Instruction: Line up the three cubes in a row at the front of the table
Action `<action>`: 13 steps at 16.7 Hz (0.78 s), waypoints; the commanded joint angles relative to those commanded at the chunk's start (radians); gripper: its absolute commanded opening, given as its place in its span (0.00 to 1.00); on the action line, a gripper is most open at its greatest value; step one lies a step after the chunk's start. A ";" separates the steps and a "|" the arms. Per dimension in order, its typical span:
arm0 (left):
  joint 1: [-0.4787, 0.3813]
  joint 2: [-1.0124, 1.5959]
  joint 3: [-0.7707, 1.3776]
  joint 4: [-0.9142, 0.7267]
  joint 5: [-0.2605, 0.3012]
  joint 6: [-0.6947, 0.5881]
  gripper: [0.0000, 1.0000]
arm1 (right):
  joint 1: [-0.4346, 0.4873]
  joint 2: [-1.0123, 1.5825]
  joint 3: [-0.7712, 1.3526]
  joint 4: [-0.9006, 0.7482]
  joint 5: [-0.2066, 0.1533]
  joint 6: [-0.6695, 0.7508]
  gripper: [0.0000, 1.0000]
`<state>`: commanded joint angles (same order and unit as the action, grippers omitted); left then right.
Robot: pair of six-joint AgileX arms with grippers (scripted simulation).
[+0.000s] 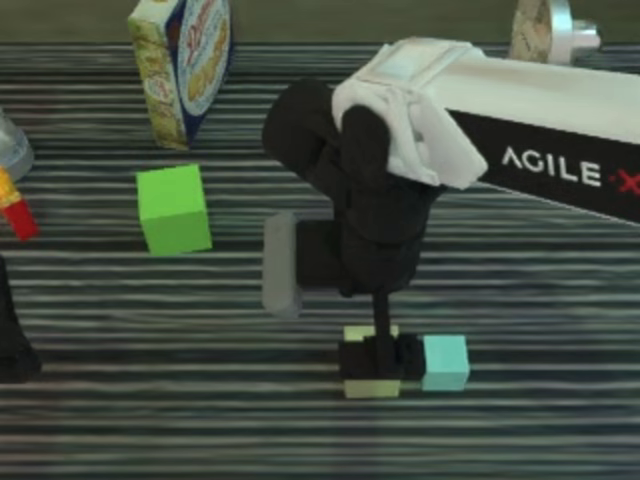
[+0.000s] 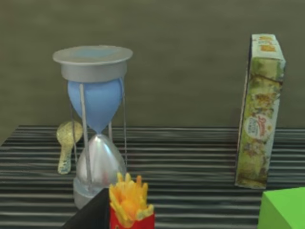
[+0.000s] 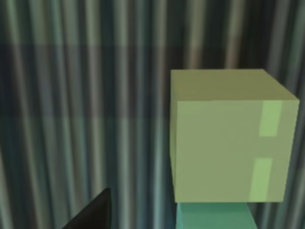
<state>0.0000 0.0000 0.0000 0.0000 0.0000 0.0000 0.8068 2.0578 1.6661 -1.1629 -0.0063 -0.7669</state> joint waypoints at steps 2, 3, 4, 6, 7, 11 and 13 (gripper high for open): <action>0.000 0.000 0.000 0.000 0.000 0.000 1.00 | -0.004 0.004 -0.002 0.003 0.000 0.000 1.00; -0.001 0.010 0.010 -0.006 0.000 -0.003 1.00 | -0.009 -0.005 -0.009 0.009 -0.001 0.003 1.00; -0.004 0.030 0.030 -0.020 -0.001 -0.008 1.00 | -0.019 -0.023 -0.024 0.023 -0.003 0.010 1.00; -0.013 0.102 0.103 -0.068 -0.001 -0.026 1.00 | -0.052 -0.088 -0.074 0.070 -0.010 0.034 1.00; -0.020 0.154 0.155 -0.103 -0.001 -0.038 1.00 | -0.073 -0.134 -0.109 0.101 -0.015 0.050 1.00; -0.059 0.462 0.453 -0.294 0.001 -0.102 1.00 | -0.191 -0.416 -0.315 0.273 -0.036 0.142 1.00; -0.083 0.669 0.639 -0.414 0.003 -0.140 1.00 | -0.261 -0.599 -0.450 0.371 -0.045 0.202 1.00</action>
<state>-0.0827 0.6688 0.6386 -0.4141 0.0028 -0.1402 0.5455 1.4589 1.2165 -0.7919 -0.0516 -0.5647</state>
